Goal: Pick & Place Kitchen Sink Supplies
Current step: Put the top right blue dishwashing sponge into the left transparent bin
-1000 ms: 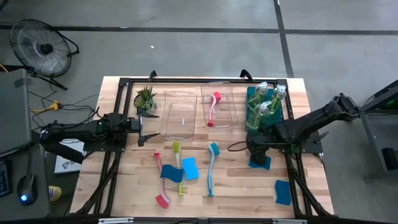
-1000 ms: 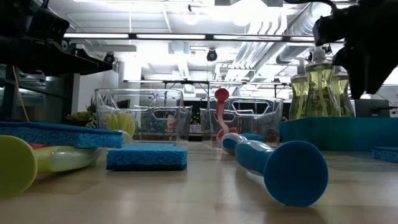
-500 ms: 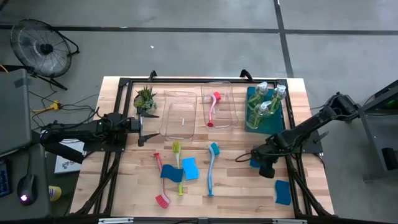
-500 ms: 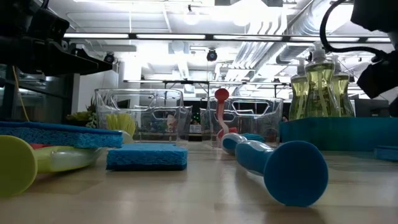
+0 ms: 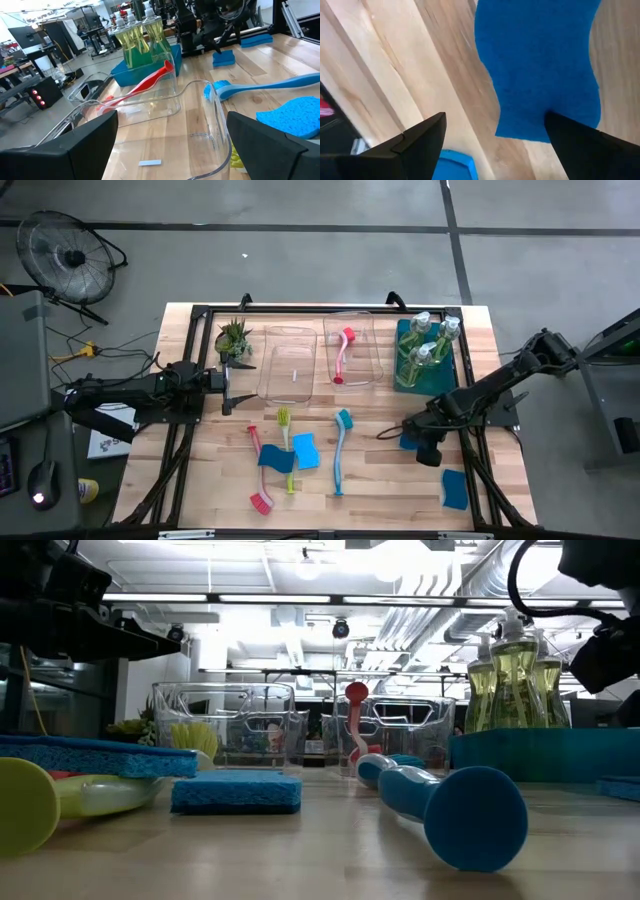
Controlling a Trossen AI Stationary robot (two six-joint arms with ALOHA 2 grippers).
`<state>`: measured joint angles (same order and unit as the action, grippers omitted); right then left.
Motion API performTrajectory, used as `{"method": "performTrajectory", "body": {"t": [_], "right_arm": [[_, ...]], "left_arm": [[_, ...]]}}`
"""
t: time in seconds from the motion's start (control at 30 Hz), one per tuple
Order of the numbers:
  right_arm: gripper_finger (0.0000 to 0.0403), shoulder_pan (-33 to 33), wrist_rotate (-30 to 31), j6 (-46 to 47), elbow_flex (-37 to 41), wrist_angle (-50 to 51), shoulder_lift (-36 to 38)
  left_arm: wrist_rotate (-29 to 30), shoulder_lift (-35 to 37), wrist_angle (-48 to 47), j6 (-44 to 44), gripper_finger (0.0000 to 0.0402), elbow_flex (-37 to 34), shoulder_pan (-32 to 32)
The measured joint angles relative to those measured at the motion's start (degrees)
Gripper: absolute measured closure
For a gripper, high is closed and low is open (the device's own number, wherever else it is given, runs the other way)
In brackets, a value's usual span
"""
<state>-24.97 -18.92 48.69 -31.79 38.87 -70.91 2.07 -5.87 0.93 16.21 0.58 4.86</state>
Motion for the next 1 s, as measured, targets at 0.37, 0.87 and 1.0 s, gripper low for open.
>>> {"method": "performTrajectory", "body": {"t": [0.37,0.87,1.0], "right_arm": [[0.007,4.36,-15.84,7.44,-0.04,-0.17,0.0],[0.007,12.27,-9.54,-6.79,-0.11,2.41,0.0],[0.007,12.2,-3.81,-10.75,-0.1,5.54,0.0]], "left_arm": [[0.0,-0.02,0.0,0.0,0.0035,0.0,0.0],[-0.04,-0.02,-0.02,0.0,0.0035,0.0,0.01],[-0.04,0.0,0.0,0.0,0.0035,0.0,0.02]]}}
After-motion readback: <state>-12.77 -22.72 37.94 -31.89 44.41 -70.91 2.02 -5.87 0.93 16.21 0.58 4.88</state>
